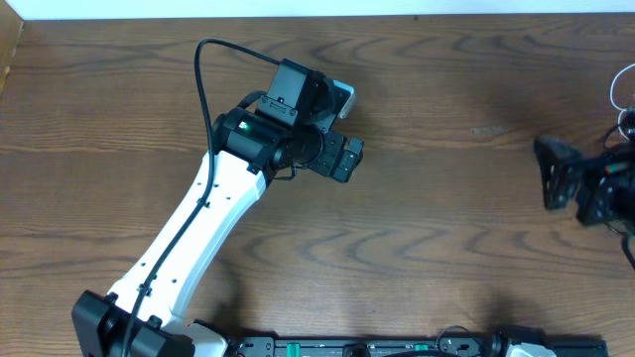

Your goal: Untangle cables

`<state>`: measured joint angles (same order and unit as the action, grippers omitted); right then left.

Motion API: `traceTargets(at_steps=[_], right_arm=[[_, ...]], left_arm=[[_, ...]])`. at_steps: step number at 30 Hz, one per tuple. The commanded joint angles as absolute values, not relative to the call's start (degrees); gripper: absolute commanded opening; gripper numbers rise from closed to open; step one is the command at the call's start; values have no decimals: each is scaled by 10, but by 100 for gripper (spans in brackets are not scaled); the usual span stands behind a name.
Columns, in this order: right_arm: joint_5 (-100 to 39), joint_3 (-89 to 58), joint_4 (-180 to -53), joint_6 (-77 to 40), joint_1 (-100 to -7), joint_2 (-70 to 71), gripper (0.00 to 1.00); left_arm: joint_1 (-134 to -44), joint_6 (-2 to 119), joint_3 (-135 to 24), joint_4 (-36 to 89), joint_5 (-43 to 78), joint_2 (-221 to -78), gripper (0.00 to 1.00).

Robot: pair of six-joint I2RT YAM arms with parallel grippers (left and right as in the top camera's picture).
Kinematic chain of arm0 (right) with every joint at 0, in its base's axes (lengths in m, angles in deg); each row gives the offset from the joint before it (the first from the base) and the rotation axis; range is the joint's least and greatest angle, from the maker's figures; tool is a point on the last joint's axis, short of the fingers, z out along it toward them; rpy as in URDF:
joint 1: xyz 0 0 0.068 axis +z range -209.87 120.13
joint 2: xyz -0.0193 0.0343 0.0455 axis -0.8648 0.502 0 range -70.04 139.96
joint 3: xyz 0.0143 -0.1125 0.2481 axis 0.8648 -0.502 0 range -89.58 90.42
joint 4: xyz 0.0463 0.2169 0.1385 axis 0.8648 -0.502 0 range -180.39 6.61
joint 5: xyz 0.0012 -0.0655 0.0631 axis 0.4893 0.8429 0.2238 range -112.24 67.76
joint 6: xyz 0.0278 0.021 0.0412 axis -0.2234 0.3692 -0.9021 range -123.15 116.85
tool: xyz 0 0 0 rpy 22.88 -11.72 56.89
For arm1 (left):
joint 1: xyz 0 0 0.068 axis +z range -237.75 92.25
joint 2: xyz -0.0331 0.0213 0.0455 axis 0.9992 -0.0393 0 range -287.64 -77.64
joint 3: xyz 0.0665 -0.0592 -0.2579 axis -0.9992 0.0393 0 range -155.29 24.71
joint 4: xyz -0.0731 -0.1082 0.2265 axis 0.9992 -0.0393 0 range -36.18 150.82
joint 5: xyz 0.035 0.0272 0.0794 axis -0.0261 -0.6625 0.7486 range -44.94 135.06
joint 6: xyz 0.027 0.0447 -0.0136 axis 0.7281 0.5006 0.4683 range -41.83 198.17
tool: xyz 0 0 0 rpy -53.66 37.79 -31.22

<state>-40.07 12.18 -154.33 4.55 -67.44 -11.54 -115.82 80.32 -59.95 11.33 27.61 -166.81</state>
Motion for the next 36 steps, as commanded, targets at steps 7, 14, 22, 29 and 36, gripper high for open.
traceTargets(at_steps=[7, 14, 22, 29, 36], right_arm=[[-322, -258, -1191, 29, -668, -313, 99], [-285, -544, -995, 29, -668, -468, 99], [-270, -799, -868, 28, -653, -629, 99], [-206, -892, -855, -21, -614, -695, 99], [-201, -893, -877, -18, -608, -697, 99]], left_arm=[[-1158, 805, -597, 112, 282, -1673, 98], [-1158, 805, -597, 112, 282, -1673, 98], [-1158, 805, -597, 112, 282, -1673, 98], [-1158, 805, -597, 112, 282, -1673, 98], [-1158, 805, -597, 112, 282, -1673, 98]])
